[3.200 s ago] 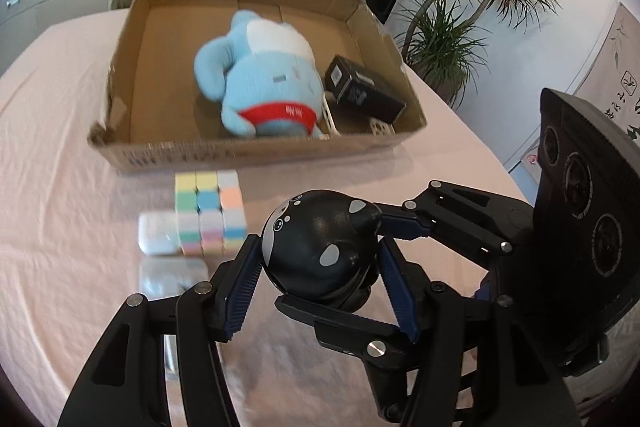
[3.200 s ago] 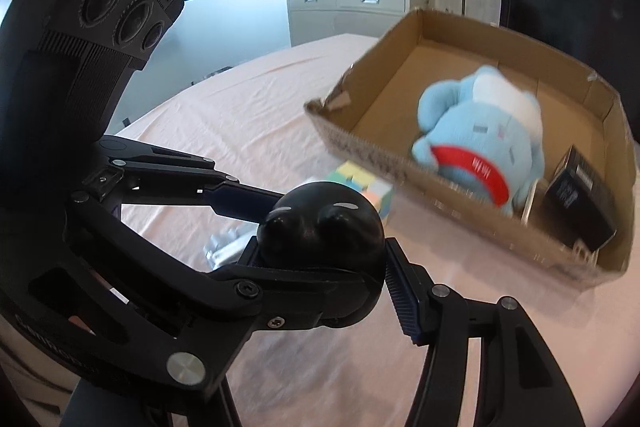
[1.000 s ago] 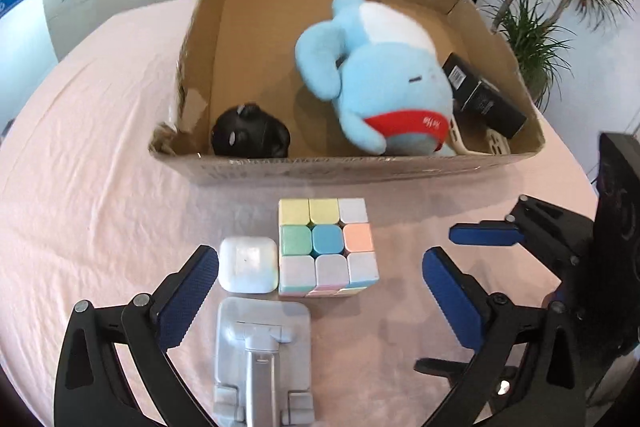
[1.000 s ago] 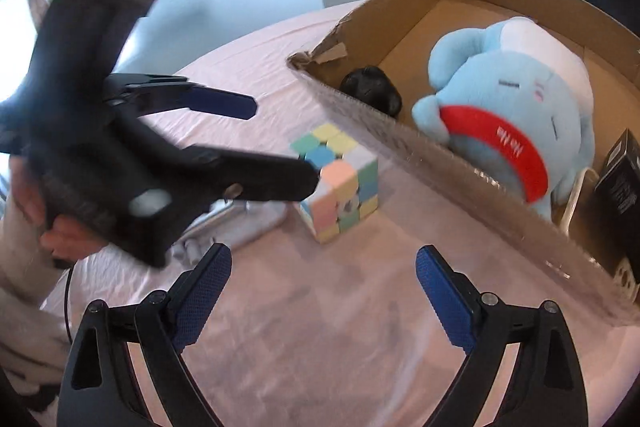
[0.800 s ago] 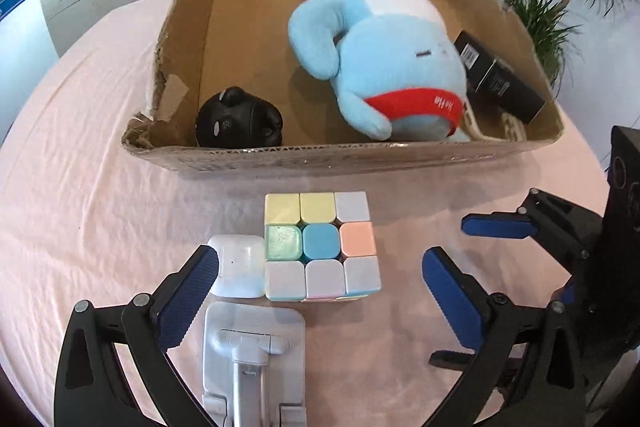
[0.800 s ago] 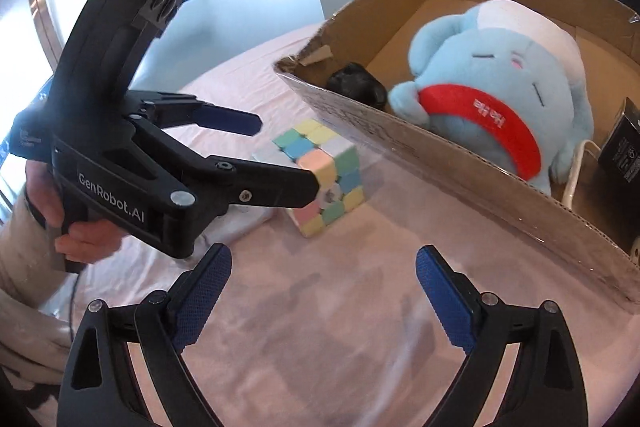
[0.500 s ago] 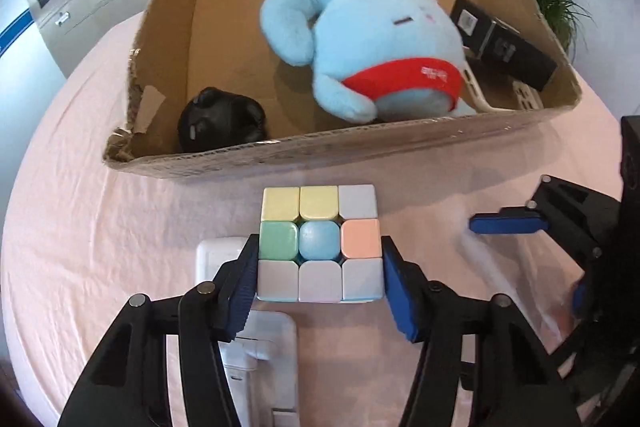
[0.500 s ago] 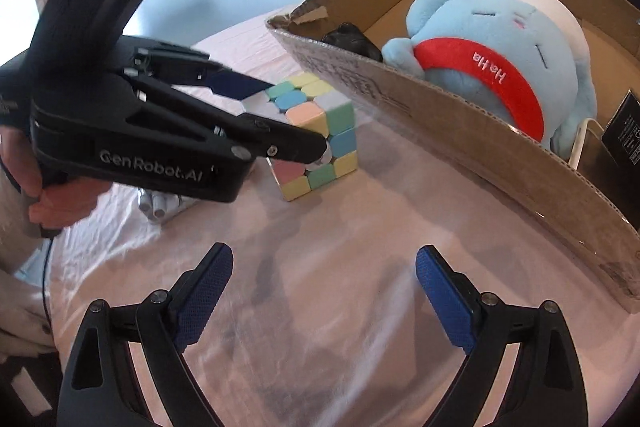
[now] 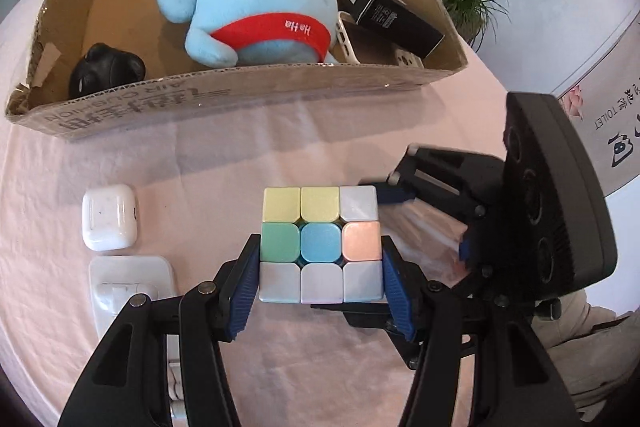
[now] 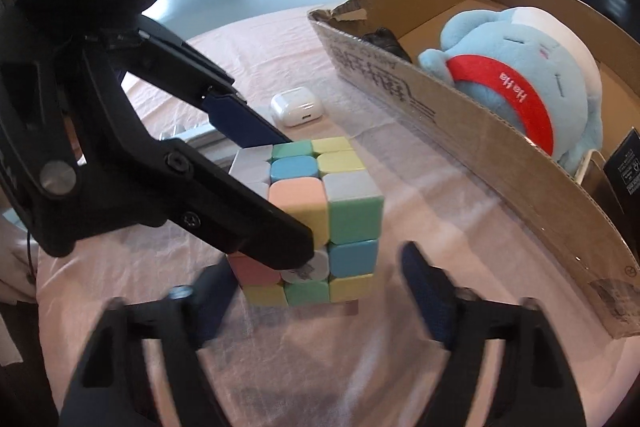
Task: Organize objects
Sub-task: 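Move the right tool to the pastel Rubik's cube and close on it, then lift the Rubik's cube with the right tool and lower it into the box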
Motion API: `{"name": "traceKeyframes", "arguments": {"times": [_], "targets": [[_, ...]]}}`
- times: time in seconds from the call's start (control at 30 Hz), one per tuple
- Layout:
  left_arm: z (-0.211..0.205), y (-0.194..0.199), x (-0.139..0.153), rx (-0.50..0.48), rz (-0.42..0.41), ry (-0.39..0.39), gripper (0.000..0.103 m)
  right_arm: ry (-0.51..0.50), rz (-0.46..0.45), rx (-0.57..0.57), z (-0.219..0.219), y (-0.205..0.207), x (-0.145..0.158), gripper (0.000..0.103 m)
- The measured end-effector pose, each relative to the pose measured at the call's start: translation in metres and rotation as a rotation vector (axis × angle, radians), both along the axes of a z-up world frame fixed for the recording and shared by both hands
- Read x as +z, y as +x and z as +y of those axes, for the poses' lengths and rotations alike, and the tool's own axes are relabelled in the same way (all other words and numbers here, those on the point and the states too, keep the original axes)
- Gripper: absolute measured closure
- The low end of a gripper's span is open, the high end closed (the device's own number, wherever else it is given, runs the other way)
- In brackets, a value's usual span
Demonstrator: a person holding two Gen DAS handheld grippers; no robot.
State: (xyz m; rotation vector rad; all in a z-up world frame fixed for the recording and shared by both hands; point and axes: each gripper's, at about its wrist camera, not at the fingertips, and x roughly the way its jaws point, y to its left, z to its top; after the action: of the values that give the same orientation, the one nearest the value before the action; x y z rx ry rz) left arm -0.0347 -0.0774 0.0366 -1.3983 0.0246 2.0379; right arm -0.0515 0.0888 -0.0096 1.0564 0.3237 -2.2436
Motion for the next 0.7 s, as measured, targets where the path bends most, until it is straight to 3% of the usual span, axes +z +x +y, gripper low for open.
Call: {"name": "traceKeyframes", "arguments": {"times": [0.03,0.23,0.3,0.7], "targets": [[0.005,0.0,0.0,-0.003,0.0,0.002,0.049,-0.011,-0.026,0.016,0.0,0.0,-0.002,0.047],[0.017,0.009,-0.016,-0.02,-0.021,-0.073,0.042,-0.012,-0.042,0.018,-0.007,-0.01,-0.005,0.047],[0.02,0.01,-0.018,-0.011,-0.015,-0.061,0.048,-0.012,-0.042,0.018,-0.009,-0.013,-0.005,0.047],[0.017,0.013,-0.008,0.02,0.036,-0.055,0.048,-0.045,-0.024,-0.004,-0.006,-0.009,0.002,0.047]]}}
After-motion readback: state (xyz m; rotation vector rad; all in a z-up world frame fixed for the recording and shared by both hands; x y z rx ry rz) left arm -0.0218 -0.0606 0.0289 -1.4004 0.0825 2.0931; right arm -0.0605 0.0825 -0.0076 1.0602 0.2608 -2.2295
